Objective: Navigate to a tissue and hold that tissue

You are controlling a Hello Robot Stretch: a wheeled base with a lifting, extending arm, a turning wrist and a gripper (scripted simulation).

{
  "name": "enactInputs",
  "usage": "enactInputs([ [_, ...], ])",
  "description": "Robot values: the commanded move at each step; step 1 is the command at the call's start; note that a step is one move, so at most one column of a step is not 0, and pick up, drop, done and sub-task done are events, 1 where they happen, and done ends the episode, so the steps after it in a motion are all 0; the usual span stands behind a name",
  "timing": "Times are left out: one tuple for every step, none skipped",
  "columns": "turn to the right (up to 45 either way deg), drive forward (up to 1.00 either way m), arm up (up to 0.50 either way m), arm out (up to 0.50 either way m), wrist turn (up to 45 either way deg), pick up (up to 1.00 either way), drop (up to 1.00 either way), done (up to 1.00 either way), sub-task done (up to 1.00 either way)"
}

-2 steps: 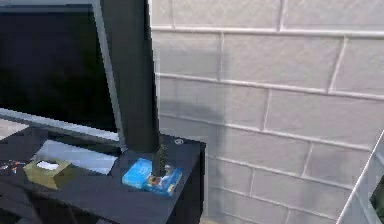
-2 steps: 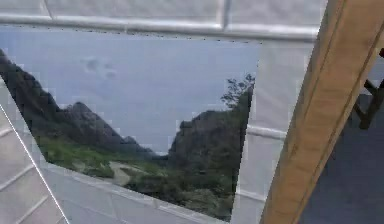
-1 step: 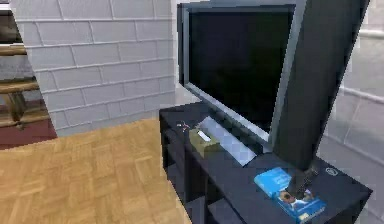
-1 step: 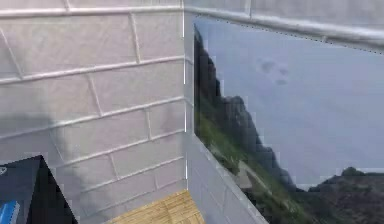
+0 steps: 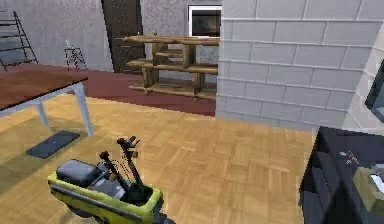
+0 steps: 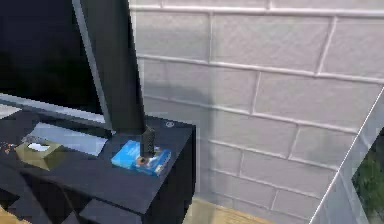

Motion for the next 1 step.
enactInputs([
  [-36.0,0.0,0.0,0.0,0.0,0.0,0.0,0.0,0.0],
])
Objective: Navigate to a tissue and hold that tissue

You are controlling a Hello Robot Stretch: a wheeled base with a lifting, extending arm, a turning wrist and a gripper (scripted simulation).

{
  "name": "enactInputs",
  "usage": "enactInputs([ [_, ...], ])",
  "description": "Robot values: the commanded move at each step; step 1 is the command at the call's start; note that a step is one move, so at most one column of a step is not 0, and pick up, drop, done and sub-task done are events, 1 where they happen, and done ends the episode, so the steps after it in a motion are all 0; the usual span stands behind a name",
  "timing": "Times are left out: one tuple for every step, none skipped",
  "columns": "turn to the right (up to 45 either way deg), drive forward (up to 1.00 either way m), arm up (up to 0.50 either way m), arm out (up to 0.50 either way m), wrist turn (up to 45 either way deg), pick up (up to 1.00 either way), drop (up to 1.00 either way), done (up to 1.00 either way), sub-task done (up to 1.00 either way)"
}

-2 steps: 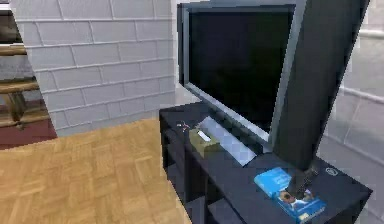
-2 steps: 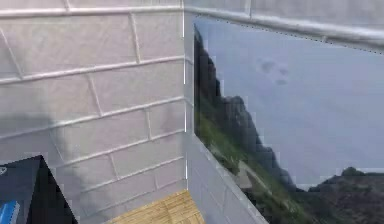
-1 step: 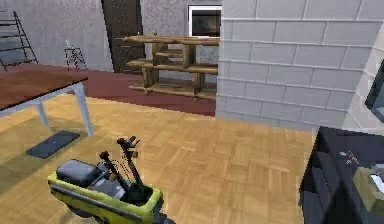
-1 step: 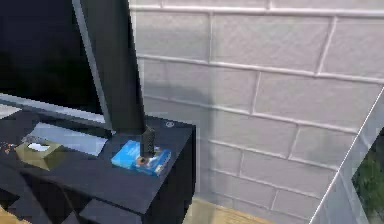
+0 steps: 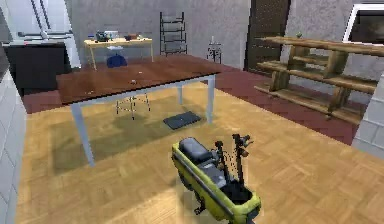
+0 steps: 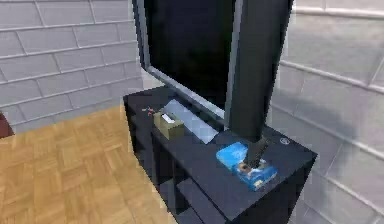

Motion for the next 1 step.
enactInputs([
  [45.0,0.0,0.0,0.0,0.0,0.0,0.0,0.0,0.0],
])
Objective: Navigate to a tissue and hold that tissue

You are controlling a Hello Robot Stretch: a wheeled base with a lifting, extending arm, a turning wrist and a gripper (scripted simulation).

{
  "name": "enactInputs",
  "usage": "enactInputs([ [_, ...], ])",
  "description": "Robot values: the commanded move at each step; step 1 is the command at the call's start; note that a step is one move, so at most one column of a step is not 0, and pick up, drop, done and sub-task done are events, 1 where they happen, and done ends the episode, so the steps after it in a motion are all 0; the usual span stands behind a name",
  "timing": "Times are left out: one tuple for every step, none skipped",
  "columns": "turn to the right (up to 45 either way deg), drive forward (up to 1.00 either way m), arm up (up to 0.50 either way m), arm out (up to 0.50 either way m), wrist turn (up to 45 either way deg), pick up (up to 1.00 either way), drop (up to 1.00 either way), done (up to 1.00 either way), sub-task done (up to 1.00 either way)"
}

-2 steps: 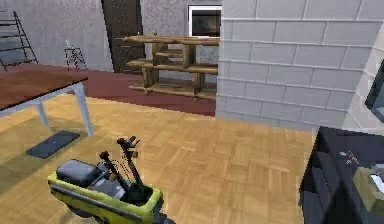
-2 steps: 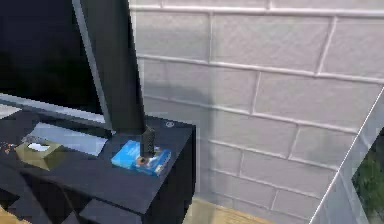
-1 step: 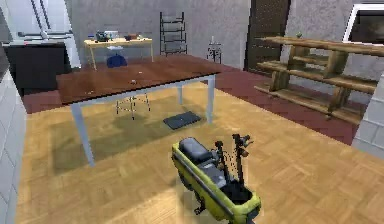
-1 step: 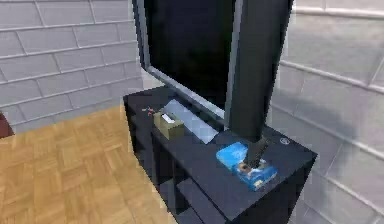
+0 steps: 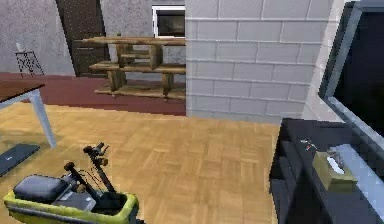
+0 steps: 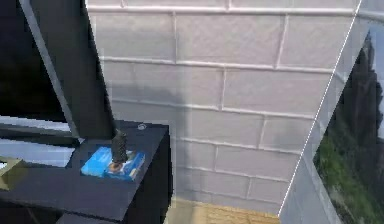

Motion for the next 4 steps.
enactInputs([
  [9.0,0.0,0.0,0.0,0.0,0.0,0.0,0.0,0.0],
  [0.0,0.4,0.0,0.0,0.0,0.0,0.0,0.0,0.0],
  [-36.0,0.0,0.0,0.0,0.0,0.0,0.0,0.0,0.0],
  [0.0,0.0,0.5,0.0,0.0,0.0,0.0,0.0,0.0],
])
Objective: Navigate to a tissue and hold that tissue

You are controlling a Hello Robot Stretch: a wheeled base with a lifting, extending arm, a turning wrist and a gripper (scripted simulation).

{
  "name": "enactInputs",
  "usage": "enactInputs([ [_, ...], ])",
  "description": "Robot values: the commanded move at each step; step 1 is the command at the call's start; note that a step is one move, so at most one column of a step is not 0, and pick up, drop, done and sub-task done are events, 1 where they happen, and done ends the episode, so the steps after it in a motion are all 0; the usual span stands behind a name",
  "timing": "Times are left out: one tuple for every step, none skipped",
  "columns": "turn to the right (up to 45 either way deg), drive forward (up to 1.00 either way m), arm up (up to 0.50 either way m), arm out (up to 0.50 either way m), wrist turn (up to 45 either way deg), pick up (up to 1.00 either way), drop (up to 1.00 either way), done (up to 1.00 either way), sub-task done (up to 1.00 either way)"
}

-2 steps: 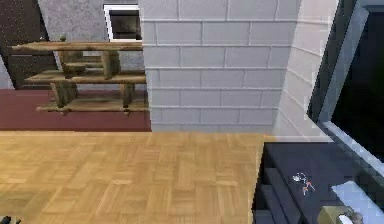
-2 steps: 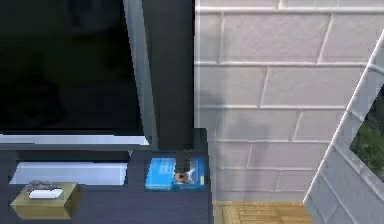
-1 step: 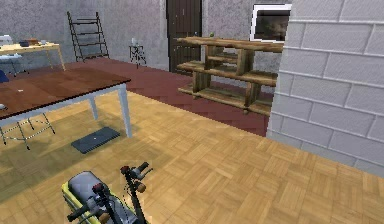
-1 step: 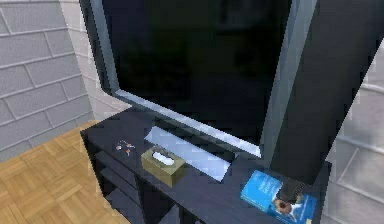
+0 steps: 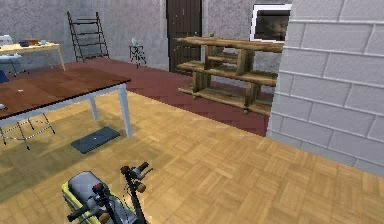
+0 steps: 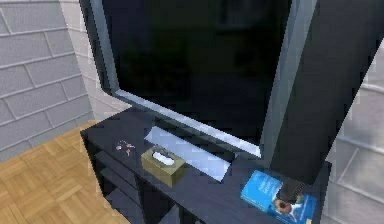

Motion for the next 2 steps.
enactInputs([
  [0.0,0.0,0.34,0.0,0.0,0.0,0.0,0.0,0.0],
  [0.0,0.0,0.0,0.26,0.0,0.0,0.0,0.0,0.0],
])
